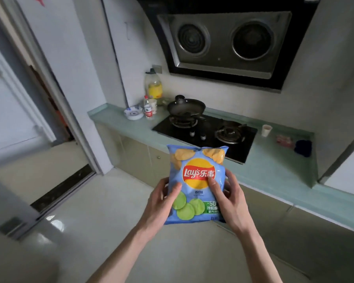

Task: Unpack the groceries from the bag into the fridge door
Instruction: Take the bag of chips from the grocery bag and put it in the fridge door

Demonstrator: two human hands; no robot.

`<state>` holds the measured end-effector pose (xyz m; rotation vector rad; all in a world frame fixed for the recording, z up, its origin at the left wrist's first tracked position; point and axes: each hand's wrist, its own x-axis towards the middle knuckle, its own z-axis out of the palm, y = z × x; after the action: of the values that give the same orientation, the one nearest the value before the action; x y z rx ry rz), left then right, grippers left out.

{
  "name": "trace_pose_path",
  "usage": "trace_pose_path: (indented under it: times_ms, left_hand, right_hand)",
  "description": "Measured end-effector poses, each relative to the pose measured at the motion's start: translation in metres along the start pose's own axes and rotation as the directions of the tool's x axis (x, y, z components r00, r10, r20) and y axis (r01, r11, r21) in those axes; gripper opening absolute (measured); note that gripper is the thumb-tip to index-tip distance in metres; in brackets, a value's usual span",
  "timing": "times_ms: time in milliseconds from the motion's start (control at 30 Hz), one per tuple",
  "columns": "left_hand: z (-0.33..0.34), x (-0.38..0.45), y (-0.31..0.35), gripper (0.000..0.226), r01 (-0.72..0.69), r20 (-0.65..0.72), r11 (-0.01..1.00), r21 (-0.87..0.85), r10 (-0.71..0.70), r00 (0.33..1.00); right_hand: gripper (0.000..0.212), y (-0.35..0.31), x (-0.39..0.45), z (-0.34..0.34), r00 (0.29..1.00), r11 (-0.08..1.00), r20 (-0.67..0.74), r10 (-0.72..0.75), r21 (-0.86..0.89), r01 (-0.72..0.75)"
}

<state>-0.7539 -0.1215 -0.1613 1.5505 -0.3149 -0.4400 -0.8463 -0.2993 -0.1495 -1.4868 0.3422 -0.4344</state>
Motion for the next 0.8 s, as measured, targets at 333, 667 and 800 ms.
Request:
trace_pose_path:
  times_ms: [333,667,800]
  left_hand:
    - [-0.159,-0.048,0.019,0.032,-0.040,-0.284,0.999,0.035,0.048,0.958]
    - [-0.316,-0.105,0.031,0.028,-0.098,-0.468,0.994,0.046,0.108,0.877]
    - [-0.367,-0.116,0.036,0.030,-0.111,-0.502,0.994,0.021,0.107,0.859]
  right_hand:
    - [0.027,-0.018,0.003,0.165,0.962,1.000,0.273,-0.001,0.019,-0.004]
    - [0.027,-0.031,-0.017,0.336,0.876,1.000,0.481,-0.025,0.025,0.015]
    - [0.033,-0.031,-0.019,0.392,0.851,0.998,0.523,-0.052,0.044,0.034]
